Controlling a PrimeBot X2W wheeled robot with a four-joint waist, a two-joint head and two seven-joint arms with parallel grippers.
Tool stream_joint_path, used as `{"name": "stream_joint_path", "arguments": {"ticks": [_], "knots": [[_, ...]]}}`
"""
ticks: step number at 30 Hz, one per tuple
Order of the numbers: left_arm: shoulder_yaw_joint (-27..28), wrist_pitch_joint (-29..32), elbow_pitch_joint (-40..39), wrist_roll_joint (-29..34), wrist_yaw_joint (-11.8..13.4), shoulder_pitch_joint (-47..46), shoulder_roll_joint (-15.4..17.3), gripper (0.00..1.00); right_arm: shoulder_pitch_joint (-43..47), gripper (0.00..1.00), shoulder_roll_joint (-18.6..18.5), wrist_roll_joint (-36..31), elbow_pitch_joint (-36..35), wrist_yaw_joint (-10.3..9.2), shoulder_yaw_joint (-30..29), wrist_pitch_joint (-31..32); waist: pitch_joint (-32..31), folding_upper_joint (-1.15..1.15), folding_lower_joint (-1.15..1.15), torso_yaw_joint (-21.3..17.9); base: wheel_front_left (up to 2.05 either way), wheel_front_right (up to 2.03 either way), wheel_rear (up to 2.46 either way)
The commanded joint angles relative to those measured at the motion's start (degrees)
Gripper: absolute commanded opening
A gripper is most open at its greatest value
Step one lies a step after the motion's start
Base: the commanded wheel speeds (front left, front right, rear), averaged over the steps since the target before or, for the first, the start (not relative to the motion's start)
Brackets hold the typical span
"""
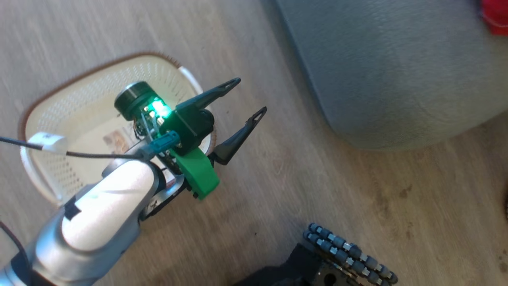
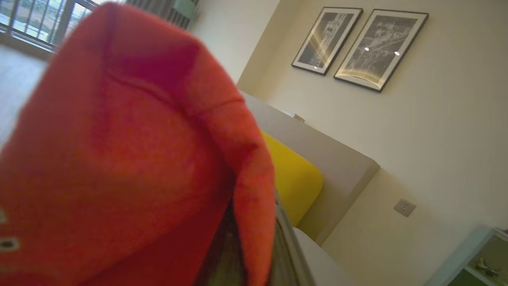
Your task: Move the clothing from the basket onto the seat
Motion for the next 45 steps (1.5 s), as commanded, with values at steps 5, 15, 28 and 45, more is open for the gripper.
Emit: {"name": "stream_joint_path", "arguments": {"ticks": [5, 15, 28, 45], "knots": [[1.07, 0.26, -3.91, 0.92, -0.25, -2.73, 1.8, 1.0, -1.21, 0.0, -3.43, -3.71, 1.59, -0.02, -8.87, 3.34, 5.47, 0.0, -0.01, 5.23, 0.0, 0.0, 0.0], [0.74, -0.53, -4.89, 1.16, -0.47, -3.57, 3.63, 1.0, 4.06, 0.0, 2.68, -8.31, 4.12, -0.02, -22.64, 6.17, 9.59, 0.0, -0.01, 9.12, 0.0, 0.0, 0.0], [0.76, -2.8, -3.7, 1.18, 0.02, -4.14, 3.09, 1.0, 12.79, 1.0, 7.62, -5.78, 14.88, -0.02, -17.5, -7.03, 6.29, 0.0, -0.01, 9.28, 0.0, 0.0, 0.0], [-0.19, -8.44, 4.68, -1.38, 0.77, -2.33, -3.33, 1.0, 26.56, 1.0, 2.51, 5.18, 10.5, -0.02, 1.63, -14.04, -10.34, 0.0, -0.01, 12.07, 0.0, 0.0, 0.0]]}}
